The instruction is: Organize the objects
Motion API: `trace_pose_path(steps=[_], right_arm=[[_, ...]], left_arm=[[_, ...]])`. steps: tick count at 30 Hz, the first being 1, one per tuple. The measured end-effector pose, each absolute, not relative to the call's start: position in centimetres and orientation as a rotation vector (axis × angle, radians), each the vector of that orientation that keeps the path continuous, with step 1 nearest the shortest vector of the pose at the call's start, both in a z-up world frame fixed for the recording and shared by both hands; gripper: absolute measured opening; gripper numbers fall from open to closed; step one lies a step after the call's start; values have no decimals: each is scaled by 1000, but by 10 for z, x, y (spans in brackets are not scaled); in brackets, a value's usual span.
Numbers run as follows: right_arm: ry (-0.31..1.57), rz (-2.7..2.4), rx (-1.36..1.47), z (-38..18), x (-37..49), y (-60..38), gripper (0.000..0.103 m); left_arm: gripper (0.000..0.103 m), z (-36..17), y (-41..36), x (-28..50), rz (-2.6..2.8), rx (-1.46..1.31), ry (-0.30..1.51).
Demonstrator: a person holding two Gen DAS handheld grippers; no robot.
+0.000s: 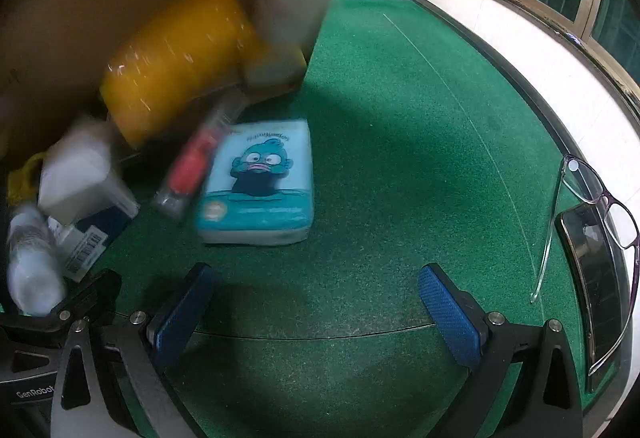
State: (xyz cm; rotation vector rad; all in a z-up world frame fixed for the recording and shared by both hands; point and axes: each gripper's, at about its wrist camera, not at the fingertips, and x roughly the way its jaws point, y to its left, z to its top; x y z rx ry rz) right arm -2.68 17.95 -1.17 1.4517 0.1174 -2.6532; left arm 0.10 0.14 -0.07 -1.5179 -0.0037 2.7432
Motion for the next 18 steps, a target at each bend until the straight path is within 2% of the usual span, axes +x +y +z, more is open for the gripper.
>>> trace_pose_path(steps=[11,14,18], right_arm=[[118,-2654,1451,-9,-25,172,103],[118,-2652,1454,-9,-26,172,103],[117,-2652,1454,-10,-26,175,103]], left_arm=[[103,-4,6,1,2743,-1518,-4],[103,-20,0,14,2743,-1517,-5],[103,-11,0,19,2743,-1517,-4]])
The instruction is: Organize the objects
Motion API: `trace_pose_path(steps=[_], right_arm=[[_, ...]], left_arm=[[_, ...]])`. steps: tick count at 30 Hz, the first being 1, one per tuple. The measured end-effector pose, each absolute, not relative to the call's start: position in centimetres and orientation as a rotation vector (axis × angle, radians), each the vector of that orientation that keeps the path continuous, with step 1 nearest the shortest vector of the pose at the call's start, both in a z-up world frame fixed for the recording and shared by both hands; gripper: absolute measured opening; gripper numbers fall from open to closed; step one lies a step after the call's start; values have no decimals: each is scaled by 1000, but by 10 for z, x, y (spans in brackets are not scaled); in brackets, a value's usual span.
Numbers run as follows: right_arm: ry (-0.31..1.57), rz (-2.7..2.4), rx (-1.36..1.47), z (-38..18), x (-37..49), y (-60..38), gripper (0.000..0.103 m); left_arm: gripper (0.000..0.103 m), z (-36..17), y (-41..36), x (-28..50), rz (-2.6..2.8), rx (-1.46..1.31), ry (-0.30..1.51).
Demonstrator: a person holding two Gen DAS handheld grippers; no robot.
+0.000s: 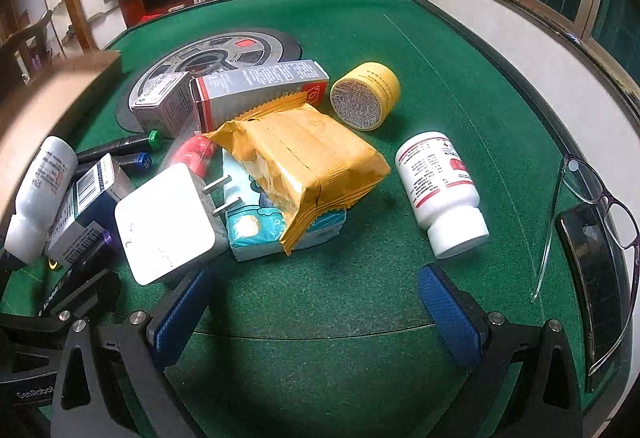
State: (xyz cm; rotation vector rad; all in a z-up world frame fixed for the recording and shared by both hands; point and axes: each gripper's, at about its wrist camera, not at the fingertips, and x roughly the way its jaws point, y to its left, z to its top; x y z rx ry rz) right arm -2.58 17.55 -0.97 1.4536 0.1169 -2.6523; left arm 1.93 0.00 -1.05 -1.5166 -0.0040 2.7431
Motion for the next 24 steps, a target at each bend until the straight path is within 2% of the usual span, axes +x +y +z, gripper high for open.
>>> trace_pose_path(steps=[24], right_arm=[[126,-2643,1447,-12,-25,178,103]], left_arm=[[103,-3,-5,13,2734,-1511,7]])
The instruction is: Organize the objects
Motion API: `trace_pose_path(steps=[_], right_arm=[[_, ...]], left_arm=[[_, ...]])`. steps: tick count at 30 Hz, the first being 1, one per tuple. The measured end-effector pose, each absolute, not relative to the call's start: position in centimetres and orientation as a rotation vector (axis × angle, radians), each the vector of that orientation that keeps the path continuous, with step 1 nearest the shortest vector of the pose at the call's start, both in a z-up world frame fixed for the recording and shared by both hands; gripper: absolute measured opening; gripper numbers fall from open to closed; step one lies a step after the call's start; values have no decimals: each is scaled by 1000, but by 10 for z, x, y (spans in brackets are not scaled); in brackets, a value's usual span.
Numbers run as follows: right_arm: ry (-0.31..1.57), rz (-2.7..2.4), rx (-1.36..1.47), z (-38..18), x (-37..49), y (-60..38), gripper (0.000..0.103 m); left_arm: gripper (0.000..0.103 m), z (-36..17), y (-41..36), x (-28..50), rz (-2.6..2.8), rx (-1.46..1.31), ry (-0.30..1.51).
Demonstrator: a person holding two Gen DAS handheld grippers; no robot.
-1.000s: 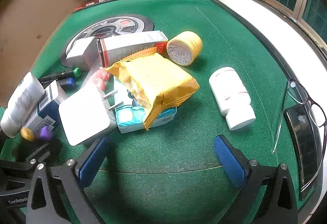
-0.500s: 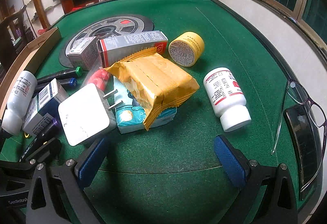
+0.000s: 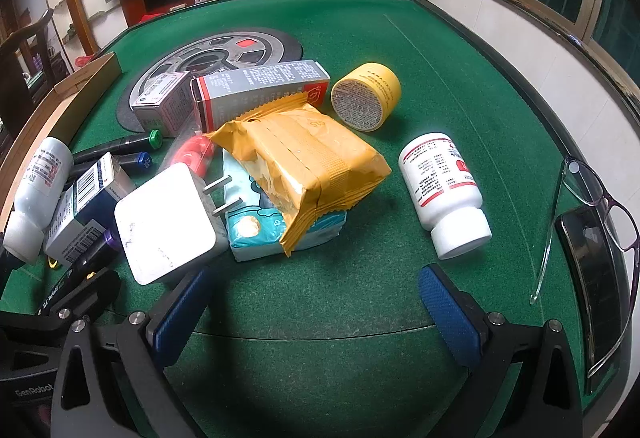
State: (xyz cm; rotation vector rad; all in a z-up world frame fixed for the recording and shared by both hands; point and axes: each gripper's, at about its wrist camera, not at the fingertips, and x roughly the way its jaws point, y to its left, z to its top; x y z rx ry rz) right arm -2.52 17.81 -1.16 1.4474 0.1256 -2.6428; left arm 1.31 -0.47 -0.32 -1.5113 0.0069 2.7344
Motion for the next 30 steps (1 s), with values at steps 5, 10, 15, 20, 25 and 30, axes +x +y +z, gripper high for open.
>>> trace_pose_path(steps=[5,10,15,20,25,30], right_arm=[[135,-2593,1422,-11,-31,187,103],[89,-2595,1382,8,-18,206,103],[61,-2557,1289,22,2,222,103],[64,-2532,1262,22,11,222,103],[55,-2516,1169,32,25,222,103],[14,-2491,1116,37,29,222,103]], left_arm=[[103,10,-15,9,2651,-1471,68],[103,25,-32,24,2572,-1406,134],[103,34,-38,54,2506,-1323,239],[88,36,-32,61,2471,-1298,272],[48,30,-37,53,2413,-1348,205],[48,29,-39,41,2384,-1361,141]])
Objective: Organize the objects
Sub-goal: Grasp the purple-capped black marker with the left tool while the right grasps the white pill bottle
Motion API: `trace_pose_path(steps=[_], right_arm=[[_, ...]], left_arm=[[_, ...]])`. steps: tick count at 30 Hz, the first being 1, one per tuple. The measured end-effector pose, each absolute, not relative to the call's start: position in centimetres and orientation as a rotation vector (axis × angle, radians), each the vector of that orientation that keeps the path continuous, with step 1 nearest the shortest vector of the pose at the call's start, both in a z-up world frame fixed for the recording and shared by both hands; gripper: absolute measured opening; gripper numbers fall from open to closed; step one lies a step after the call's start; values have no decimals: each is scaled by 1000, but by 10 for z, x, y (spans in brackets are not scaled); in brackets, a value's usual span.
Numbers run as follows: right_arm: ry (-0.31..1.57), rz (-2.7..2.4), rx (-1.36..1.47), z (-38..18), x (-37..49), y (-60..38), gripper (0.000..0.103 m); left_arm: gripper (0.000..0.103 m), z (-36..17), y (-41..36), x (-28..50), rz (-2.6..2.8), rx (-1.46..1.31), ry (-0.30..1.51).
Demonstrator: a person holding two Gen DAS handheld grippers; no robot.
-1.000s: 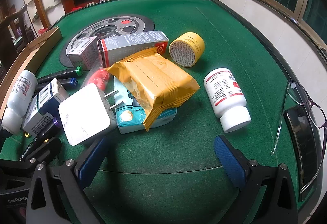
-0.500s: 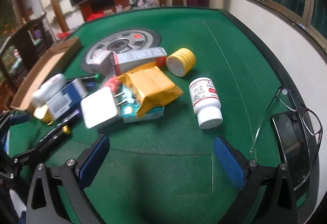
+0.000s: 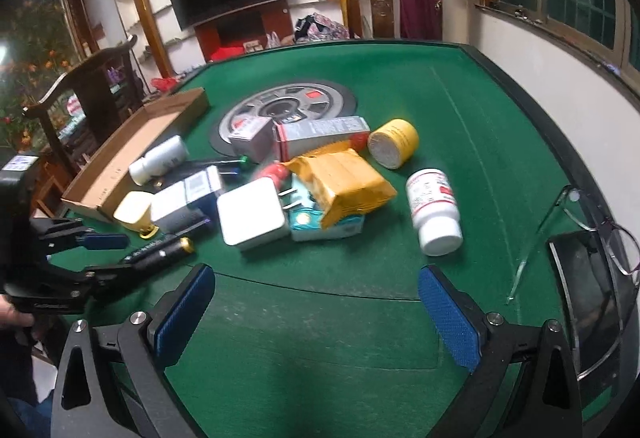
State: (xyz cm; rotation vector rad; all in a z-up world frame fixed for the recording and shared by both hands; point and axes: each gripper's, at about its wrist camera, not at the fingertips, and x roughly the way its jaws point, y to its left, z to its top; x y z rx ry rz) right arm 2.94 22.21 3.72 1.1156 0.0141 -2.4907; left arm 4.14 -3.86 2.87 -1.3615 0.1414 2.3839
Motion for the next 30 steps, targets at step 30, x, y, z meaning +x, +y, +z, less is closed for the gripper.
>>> trace_pose_path(steps=[30], right_arm=[[-1,-2531,1124,38,23,238,101]], left_arm=[[29,22,-2,12,2351,-1373,339]])
